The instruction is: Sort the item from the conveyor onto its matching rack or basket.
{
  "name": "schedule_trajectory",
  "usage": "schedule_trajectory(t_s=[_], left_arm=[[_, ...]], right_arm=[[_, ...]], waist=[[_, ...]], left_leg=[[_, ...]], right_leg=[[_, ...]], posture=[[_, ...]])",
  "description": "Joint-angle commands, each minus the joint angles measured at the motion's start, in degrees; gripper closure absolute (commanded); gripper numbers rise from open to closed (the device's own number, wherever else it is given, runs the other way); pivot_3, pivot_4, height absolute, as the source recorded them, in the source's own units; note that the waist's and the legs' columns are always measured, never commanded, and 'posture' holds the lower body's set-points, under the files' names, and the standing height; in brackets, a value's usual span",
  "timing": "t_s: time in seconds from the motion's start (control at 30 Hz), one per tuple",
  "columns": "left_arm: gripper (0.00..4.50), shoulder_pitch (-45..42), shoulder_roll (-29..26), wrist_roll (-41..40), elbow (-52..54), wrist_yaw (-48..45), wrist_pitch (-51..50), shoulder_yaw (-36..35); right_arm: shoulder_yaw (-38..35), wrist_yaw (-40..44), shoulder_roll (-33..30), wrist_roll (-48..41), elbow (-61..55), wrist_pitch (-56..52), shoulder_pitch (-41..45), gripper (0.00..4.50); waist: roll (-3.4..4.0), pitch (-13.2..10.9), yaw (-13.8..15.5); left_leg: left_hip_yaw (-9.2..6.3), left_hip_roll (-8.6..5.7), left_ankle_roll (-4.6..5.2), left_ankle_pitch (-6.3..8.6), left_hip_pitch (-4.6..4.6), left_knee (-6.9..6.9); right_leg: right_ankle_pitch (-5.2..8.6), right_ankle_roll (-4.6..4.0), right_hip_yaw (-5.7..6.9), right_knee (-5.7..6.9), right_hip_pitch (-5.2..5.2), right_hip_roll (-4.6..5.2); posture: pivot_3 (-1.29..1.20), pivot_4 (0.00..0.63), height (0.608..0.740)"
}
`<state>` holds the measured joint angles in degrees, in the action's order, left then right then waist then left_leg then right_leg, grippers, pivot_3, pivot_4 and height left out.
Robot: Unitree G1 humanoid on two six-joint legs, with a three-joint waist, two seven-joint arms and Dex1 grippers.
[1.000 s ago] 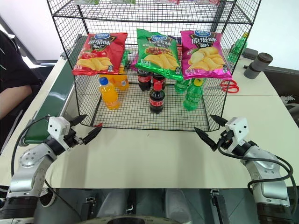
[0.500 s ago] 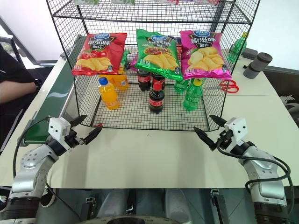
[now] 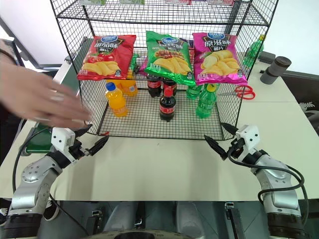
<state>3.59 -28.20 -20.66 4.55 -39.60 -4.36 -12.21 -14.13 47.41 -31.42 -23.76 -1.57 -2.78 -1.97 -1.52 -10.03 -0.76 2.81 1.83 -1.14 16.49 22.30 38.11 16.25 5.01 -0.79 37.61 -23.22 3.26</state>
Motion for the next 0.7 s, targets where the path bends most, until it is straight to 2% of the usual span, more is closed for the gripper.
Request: schedule_trajectory(t_s=[0.03,0.7], left_arm=[[0.00,-0.56,-0.27,-0.36,1.50,0.46,0.44,-1.06],[0.00,-0.52,0.23,-0.25,2.47,1.76,-0.07,-0.65]], right_arm=[[-0.73,-0.12,0.05,-0.13,0.02,1.34,0.87,0.08],[-0.24,0.60,0.15,0.45,2.17,2.81,1.52,0.08]], waist=[[0.00,0.00,0.01],[0.00,0.00,-0.02]], left_leg=[[0.00,0.00,0.00,0.00,0.00,0.00],[0.00,0.00,0.00,0.00,-0.02,0.00]], right_leg=[[0.00,0.00,0.00,0.00,0.00,0.00],[0.00,0.00,0.00,0.04,0.00,0.00]], posture=[[0.00,0.150,0.740],[0.00,0.150,0.740]])
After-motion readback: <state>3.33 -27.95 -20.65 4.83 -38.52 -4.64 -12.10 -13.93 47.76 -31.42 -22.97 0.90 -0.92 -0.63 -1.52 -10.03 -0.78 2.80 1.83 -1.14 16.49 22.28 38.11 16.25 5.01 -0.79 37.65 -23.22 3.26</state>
